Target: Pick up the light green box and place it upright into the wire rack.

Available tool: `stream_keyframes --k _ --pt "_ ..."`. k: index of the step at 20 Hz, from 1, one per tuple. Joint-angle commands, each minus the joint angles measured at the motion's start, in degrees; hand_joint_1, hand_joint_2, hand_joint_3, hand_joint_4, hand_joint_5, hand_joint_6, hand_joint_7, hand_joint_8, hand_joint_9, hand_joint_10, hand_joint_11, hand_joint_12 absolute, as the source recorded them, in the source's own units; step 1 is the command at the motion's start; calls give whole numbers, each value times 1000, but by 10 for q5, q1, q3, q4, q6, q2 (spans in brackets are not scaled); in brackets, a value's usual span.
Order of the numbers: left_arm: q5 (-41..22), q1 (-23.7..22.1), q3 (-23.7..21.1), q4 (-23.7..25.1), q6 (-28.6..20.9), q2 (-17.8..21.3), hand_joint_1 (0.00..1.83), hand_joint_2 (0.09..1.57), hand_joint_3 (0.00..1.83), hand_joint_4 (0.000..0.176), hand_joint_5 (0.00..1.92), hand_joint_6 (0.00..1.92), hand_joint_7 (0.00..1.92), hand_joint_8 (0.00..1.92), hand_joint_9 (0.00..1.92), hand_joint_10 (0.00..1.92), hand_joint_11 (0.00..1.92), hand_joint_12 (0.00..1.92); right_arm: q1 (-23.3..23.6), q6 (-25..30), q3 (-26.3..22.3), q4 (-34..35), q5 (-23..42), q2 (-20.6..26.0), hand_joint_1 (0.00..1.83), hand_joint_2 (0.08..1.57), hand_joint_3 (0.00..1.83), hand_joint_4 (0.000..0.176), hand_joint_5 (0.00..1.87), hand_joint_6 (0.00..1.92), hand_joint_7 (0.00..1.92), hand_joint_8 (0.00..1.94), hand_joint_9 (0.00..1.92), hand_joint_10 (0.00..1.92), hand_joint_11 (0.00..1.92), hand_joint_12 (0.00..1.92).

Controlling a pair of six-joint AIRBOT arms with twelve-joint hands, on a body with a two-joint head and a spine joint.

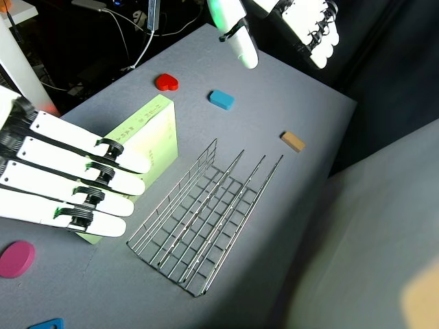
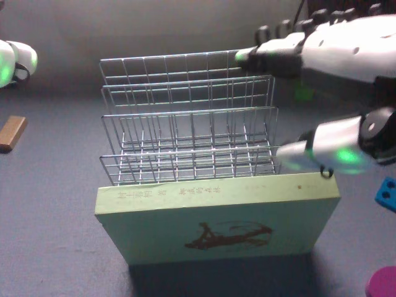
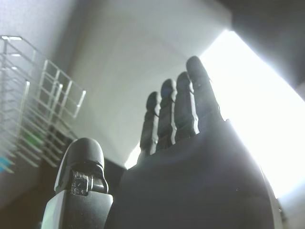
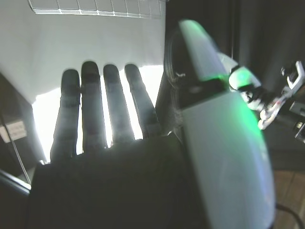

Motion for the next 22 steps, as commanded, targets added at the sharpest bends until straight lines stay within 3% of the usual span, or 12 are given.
stream_keyframes --k 1,6,7,13,19,22 --pt "-12 -4 3 56 8 3 0 1376 8 0 65 2 75 0 7 1 0 322 14 -6 -2 -20 19 -6 1020 1121 0 0 86 1 105 2 169 15 0 382" --pt "-34 -5 5 56 45 3 0 1380 9 0 73 5 75 0 7 1 0 324 34 -2 0 -10 -27 -72 1059 1088 0 0 73 0 106 1 165 11 0 371" --pt "-39 -5 6 56 59 3 0 1381 9 0 73 5 75 0 7 1 0 324 27 -3 6 3 -45 -101 1061 1087 0 0 73 0 106 1 165 11 0 371" --pt "-45 -5 6 47 89 12 0 1384 9 0 70 3 72 0 9 2 0 333 15 -9 61 101 -63 -166 1098 1075 0 0 76 1 110 2 163 8 0 360" --pt "-45 -5 4 47 90 24 0 1384 8 0 71 3 71 0 14 3 0 338 -17 -9 89 100 -77 -209 1096 1072 0 0 78 1 110 1 166 8 0 337" --pt "-45 -5 5 47 91 25 0 1384 8 0 71 3 71 0 14 4 0 339 -39 7 92 51 -91 -228 1112 1064 0 0 83 3 111 1 166 7 0 336"
